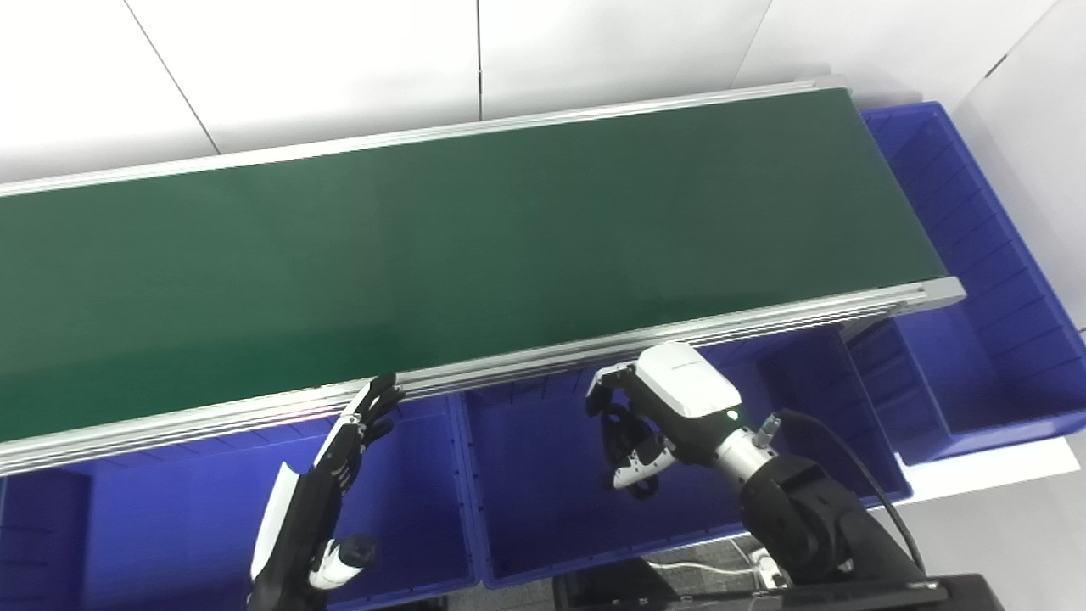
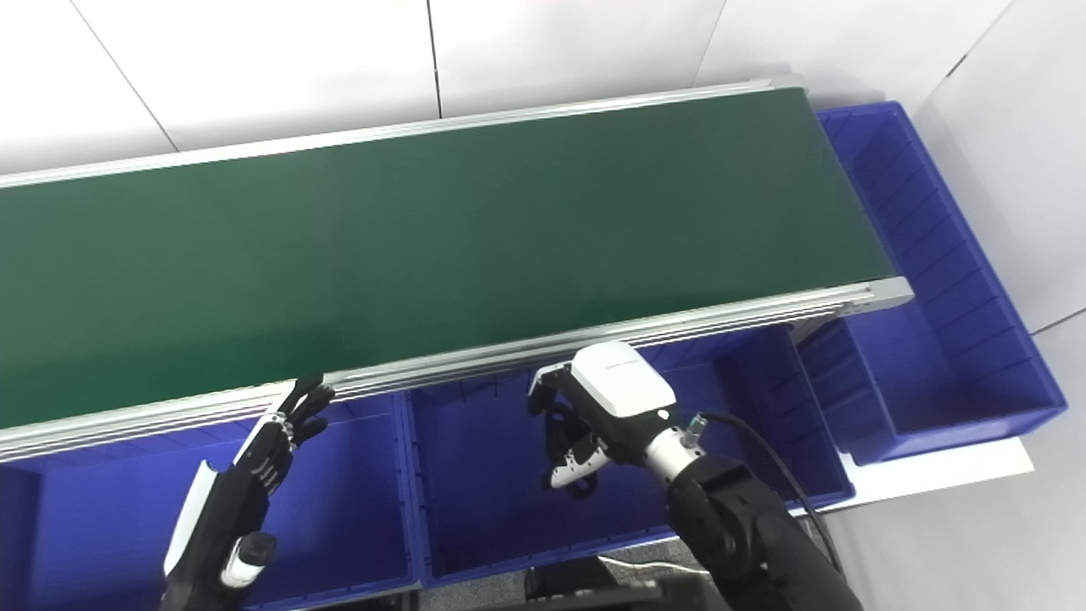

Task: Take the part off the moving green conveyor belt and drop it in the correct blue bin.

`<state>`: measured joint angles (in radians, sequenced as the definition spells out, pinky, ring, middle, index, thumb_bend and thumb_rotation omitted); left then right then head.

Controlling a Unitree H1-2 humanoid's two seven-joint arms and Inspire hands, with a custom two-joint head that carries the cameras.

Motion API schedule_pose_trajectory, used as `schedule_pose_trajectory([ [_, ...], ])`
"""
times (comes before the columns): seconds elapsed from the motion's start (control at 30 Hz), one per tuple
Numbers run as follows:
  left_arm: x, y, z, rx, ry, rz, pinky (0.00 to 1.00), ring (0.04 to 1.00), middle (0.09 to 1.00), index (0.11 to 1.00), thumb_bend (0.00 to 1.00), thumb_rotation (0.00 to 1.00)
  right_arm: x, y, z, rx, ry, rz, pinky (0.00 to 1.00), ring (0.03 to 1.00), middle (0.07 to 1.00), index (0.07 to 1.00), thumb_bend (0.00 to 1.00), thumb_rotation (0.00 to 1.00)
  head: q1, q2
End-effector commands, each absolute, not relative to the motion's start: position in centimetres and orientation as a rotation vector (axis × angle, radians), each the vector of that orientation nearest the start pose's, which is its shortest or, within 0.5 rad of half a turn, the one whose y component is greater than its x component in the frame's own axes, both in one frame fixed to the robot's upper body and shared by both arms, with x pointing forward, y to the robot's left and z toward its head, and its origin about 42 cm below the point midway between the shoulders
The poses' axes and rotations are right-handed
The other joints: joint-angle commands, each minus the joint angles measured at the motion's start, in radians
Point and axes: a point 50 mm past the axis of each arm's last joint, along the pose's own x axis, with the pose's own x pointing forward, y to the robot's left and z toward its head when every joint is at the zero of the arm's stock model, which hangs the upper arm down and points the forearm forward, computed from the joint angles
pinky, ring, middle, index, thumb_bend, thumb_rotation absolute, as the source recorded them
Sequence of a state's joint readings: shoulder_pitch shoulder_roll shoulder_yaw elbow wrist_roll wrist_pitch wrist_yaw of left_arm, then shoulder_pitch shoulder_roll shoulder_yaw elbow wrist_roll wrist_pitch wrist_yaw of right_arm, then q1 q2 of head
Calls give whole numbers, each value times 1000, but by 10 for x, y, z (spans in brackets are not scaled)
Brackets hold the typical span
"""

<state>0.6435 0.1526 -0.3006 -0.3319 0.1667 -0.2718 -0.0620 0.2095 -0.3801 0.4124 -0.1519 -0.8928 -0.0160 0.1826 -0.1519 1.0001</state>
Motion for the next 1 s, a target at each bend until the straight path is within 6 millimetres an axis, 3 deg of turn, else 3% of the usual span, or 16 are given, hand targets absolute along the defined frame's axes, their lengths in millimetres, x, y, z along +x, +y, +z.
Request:
schedule_pose_trajectory([
  [0.0,62,188,100,157,11,-289,887,924,905,917,977,1000,186,-220,68,-1192,-50,644,265,417,511,485,513,0,1,1],
  [0.1,62,187,100,155,10,-286,884,924,905,917,970,1000,186,-220,66,-1200,-56,646,227,364,453,528,510,0,6,3],
  [0.23,63,187,100,157,4,-285,872,918,903,916,967,1000,185,-221,66,-1227,-45,656,268,360,456,544,509,0,6,3],
  [0.3,63,186,101,160,3,-287,883,922,904,919,960,1000,185,-221,67,-1252,-8,677,344,449,492,509,519,4,6,3],
  [0.33,63,186,101,160,3,-287,885,923,905,920,961,1000,185,-221,68,-1270,11,692,392,516,571,501,520,95,6,3],
  [0.37,63,186,101,162,5,-287,885,923,905,920,963,1000,184,-221,69,-1291,29,711,449,582,644,598,747,284,6,3],
  [0.4,63,186,101,161,7,-286,884,922,904,919,970,1000,185,-221,70,-1312,47,731,529,654,716,671,887,436,12,7],
  [0.47,63,186,101,160,9,-285,884,923,905,919,971,1000,185,-222,71,-1346,74,762,670,750,799,741,983,609,14,8],
  [0.57,63,186,102,159,9,-287,885,924,906,919,969,1000,185,-224,72,-1378,96,782,769,802,841,771,998,702,15,8],
  [0.7,62,186,102,161,11,-285,887,924,905,918,979,1000,185,-224,74,-1393,102,783,853,850,879,805,996,765,16,8],
  [0.97,62,186,103,163,8,-285,884,922,903,918,975,1000,185,-224,74,-1394,114,788,847,840,868,809,995,768,19,8],
])
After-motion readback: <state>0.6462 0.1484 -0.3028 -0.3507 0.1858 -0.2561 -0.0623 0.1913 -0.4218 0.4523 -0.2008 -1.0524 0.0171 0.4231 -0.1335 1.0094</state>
